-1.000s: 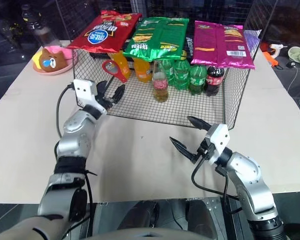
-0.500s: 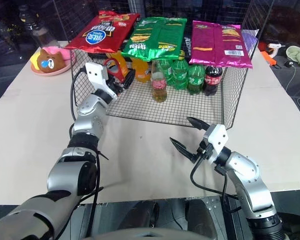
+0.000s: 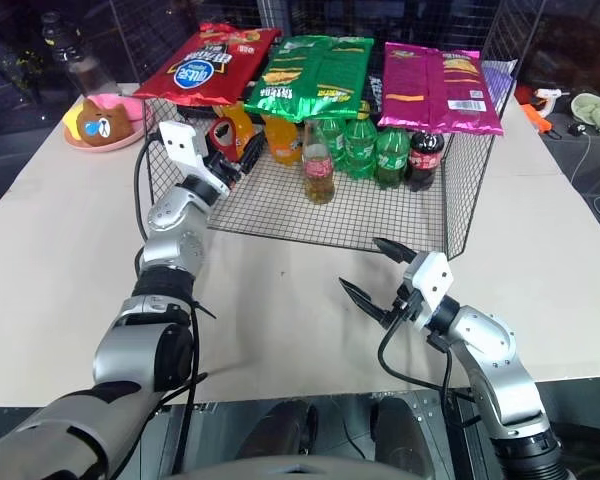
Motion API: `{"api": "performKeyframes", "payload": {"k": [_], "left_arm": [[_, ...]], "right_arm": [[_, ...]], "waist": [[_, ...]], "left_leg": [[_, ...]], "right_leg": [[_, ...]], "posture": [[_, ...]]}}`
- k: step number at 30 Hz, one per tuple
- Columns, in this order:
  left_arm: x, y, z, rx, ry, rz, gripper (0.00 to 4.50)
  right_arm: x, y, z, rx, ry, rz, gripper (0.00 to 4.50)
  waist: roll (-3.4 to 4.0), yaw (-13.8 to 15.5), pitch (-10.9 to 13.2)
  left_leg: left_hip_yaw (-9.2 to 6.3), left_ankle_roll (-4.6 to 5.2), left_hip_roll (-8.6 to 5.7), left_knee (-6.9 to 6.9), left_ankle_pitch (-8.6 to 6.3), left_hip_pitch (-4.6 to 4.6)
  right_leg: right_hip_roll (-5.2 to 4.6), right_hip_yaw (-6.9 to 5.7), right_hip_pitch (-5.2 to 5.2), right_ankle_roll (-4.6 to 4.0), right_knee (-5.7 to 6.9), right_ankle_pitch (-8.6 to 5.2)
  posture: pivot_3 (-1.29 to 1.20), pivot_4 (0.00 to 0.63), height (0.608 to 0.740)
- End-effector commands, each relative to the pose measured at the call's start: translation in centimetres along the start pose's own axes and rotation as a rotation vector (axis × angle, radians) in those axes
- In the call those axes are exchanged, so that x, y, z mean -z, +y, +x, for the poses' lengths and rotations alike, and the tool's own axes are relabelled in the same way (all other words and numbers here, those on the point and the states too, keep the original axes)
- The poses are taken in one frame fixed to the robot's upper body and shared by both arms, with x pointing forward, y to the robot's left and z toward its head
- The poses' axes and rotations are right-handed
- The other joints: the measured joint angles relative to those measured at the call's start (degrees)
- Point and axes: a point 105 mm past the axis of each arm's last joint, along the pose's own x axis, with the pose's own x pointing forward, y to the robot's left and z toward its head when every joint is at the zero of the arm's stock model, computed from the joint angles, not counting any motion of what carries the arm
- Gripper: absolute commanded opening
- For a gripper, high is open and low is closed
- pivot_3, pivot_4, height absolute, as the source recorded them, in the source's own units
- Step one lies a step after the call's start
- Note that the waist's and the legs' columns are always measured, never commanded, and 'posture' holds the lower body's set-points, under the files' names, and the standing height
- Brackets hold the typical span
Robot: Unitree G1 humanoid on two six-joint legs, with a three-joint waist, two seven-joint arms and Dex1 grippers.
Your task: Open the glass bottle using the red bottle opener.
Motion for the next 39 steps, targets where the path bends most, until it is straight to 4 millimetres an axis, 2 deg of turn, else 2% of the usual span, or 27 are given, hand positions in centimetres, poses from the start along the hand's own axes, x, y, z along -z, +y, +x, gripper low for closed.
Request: {"api": "performKeyframes", "payload": {"k": [1,6,8,9,17,21,35,39], "left_arm": [[-1.6,0.2,0.0,0.004,-0.049,0.018,3.27],[-1.1,0.3,-0.2,0.001,-0.031,0.004,1.23],[-0.8,0.3,-0.3,0.002,-0.022,-0.004,0.28],[-0.8,0.3,-0.3,0.003,-0.019,-0.004,0.03],[-0.6,0.3,-0.2,0.011,-0.014,-0.066,0.03],[-1.3,0.0,-0.2,0.032,-0.054,-0.169,0.03],[-3.1,-1.3,-0.8,0.140,-0.137,-0.687,0.03],[-3.4,-1.4,-1.0,0.151,-0.145,-0.735,0.03]], "right_arm": [[-0.9,0.0,0.1,-0.001,-0.038,-0.023,4.50],[-0.8,0.1,0.1,0.001,-0.039,-0.020,4.50],[-0.8,0.1,0.2,0.002,-0.041,-0.020,4.50],[-0.9,0.1,0.2,0.003,-0.042,-0.020,4.50],[-0.9,0.0,0.3,0.008,-0.047,-0.023,4.50],[-0.8,0.0,0.4,0.011,-0.048,-0.025,4.50],[-0.7,0.1,0.6,0.013,-0.048,-0.032,4.50],[-0.7,0.0,0.6,0.013,-0.047,-0.033,4.50]], "waist": [[0.00,0.0,0.0],[0.00,0.1,0.0],[0.00,0.2,0.0],[-0.01,0.2,0.0],[-0.01,0.2,0.0],[-0.01,0.2,0.0],[-0.04,0.2,0.0],[-0.04,0.2,0.0]], "left_leg": [[0.00,0.00,0.00,0.03,0.00,0.00],[0.00,0.00,-0.01,0.20,0.00,0.00],[-0.01,0.00,-0.01,0.24,0.00,0.00],[-0.01,0.00,-0.01,0.26,0.00,0.00],[-0.03,0.01,-0.03,0.30,0.00,-0.01],[-0.03,0.01,-0.03,0.33,0.00,-0.01],[-0.10,0.01,-0.02,0.38,0.00,-0.08],[-0.12,0.00,-0.02,0.40,0.00,-0.08]], "right_leg": [[0.00,0.00,0.00,0.00,0.02,0.00],[0.00,0.01,0.01,0.00,0.16,0.00],[0.00,0.01,0.02,0.00,0.18,0.00],[0.00,0.01,0.03,0.00,0.19,0.00],[-0.02,0.00,0.03,0.00,0.22,0.00],[-0.02,0.00,0.03,0.00,0.24,0.00],[-0.04,-0.04,0.02,0.00,0.24,0.00],[-0.06,-0.06,0.02,0.00,0.23,0.00]], "posture": [[0.00,0.150,0.740],[0.00,0.150,0.740],[0.00,0.150,0.740],[0.00,0.150,0.740],[0.00,0.150,0.740],[0.00,0.150,0.740],[0.00,0.150,0.740],[0.00,0.150,0.740]]}}
